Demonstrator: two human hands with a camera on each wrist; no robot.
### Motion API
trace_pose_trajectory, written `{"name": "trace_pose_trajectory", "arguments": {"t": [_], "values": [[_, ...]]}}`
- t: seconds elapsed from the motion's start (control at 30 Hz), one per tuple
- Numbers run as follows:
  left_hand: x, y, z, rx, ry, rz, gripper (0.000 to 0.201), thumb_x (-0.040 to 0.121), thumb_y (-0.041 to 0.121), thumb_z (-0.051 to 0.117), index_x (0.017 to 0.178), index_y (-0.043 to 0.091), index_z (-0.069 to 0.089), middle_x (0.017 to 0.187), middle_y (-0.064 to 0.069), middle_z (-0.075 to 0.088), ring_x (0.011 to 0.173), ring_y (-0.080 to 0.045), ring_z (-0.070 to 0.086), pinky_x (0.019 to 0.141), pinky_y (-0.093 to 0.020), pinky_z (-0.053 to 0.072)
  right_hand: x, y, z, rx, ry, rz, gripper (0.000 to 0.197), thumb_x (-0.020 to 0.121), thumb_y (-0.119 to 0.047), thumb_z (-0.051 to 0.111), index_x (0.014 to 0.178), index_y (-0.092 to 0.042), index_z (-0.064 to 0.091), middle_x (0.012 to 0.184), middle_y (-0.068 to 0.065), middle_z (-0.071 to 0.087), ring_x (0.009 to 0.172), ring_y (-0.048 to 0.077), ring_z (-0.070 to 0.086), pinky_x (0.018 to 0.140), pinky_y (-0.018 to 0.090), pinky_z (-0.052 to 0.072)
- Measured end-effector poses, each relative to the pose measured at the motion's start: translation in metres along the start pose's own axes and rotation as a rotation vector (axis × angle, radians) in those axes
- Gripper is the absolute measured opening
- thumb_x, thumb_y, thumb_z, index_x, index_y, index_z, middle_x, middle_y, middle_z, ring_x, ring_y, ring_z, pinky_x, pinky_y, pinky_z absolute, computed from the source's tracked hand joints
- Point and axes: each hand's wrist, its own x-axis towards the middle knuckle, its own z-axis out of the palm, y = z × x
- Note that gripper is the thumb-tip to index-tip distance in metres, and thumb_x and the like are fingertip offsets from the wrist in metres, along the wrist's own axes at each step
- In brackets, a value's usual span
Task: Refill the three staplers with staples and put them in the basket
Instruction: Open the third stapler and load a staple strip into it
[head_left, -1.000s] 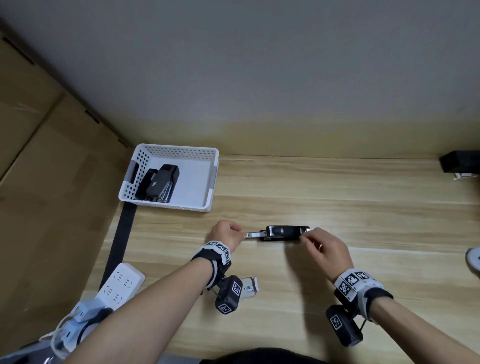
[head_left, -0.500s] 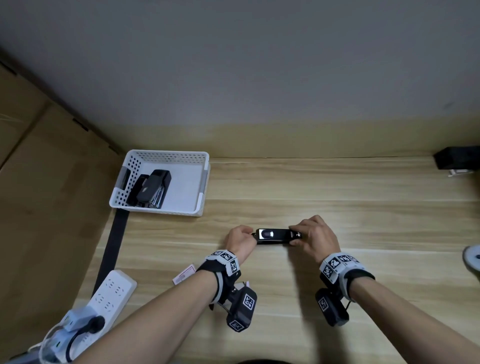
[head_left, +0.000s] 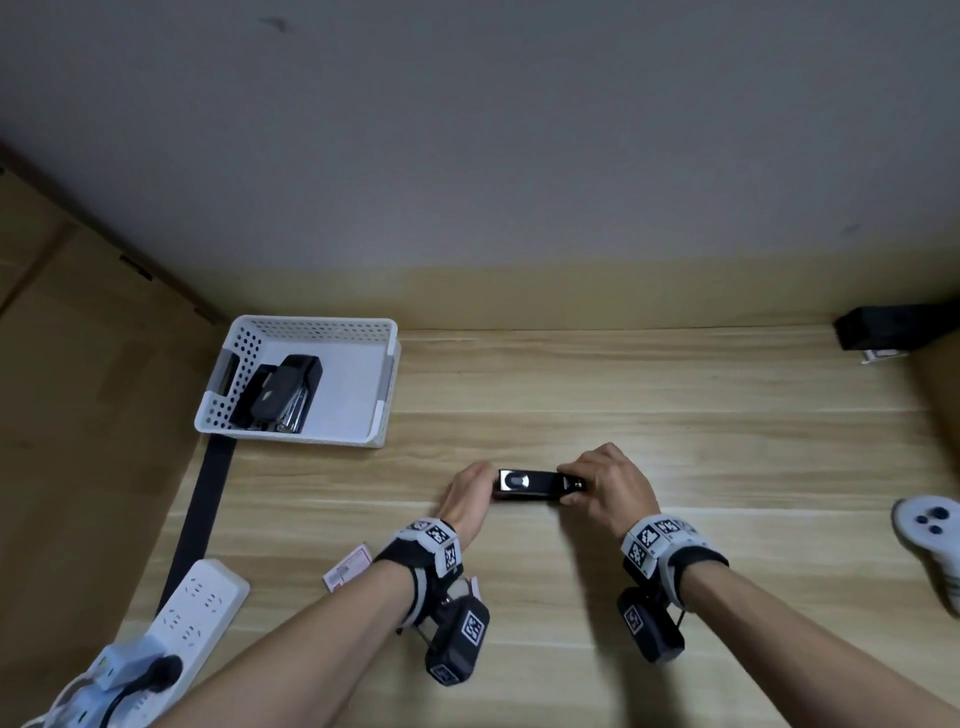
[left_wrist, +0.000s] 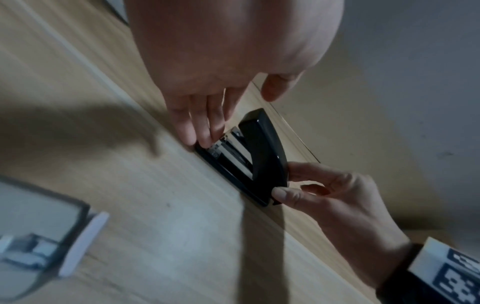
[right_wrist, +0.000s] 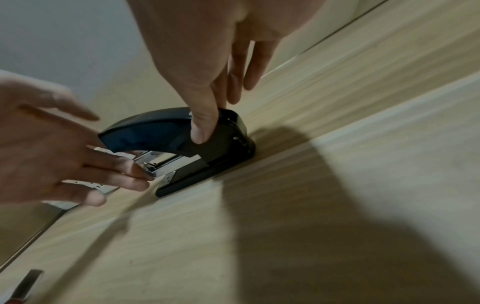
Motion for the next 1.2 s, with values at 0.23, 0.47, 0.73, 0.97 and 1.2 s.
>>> {"name": "trace_pose_trajectory", "arguments": {"t": [0.23, 0.47, 0.73, 0.97, 1.2], "values": [[0.011, -0.001, -0.005, 0.197, 0.014, 0.093, 0.072, 0.079, 0.077, 0.036, 0.119, 0.024, 0.064, 0.113, 0.004, 0.068, 0.104, -0.019, 0.063, 0.096, -0.037, 0.047, 0.0, -0.003, 0.001, -0.009, -0.001, 0.001, 0.036, 0.077, -0.028, 0.076, 0.112, -0.022, 0.069, 0.096, -0.005, 0.066, 0.1, 0.02, 0.05, 0.071, 0.026, 0.038], [-0.002, -0.008, -0.027, 0.089, -0.08, 0.065, 0.063, 0.087, 0.062, 0.039, 0.136, 0.024, 0.052, 0.136, -0.001, 0.058, 0.123, -0.022, 0.054, 0.105, -0.047, 0.042, -0.003, -0.016, 0.003, -0.016, -0.017, 0.038, 0.034, 0.079, -0.023, 0.074, 0.112, -0.023, 0.066, 0.101, -0.006, 0.063, 0.103, 0.019, 0.05, 0.079, 0.03, 0.045], [-0.019, -0.071, -0.106, 0.294, 0.099, 0.229, 0.038, 0.093, 0.033, 0.055, 0.129, 0.02, 0.057, 0.127, 0.002, 0.062, 0.112, -0.016, 0.059, 0.098, -0.031, 0.047, -0.011, -0.072, 0.013, -0.116, 0.168, -0.158, 0.061, 0.074, -0.032, 0.079, 0.128, -0.016, 0.055, 0.123, 0.004, 0.054, 0.107, 0.023, 0.047, 0.091, 0.035, 0.045], [-0.022, -0.162, -0.153, 0.886, 0.169, 0.308, 0.065, 0.073, 0.057, 0.065, 0.124, 0.02, 0.05, 0.122, -0.001, 0.047, 0.116, -0.024, 0.047, 0.094, -0.037, 0.043, -0.049, -0.134, 0.065, -0.034, -0.19, -0.134, 0.071, 0.075, -0.069, 0.062, 0.132, -0.031, 0.043, 0.127, -0.013, 0.043, 0.092, 0.008, 0.055, 0.07, 0.03, 0.049], [-0.021, -0.21, -0.151, 0.906, 0.179, 0.526, 0.039, 0.081, 0.034, 0.066, 0.118, 0.023, 0.057, 0.111, 0.0, 0.05, 0.107, -0.023, 0.047, 0.091, -0.037, 0.043, -0.063, -0.137, 0.123, -0.124, -0.399, 0.05, 0.068, 0.073, -0.038, 0.078, 0.132, -0.035, 0.043, 0.133, -0.006, 0.032, 0.105, 0.02, 0.058, 0.081, 0.036, 0.056]]}}
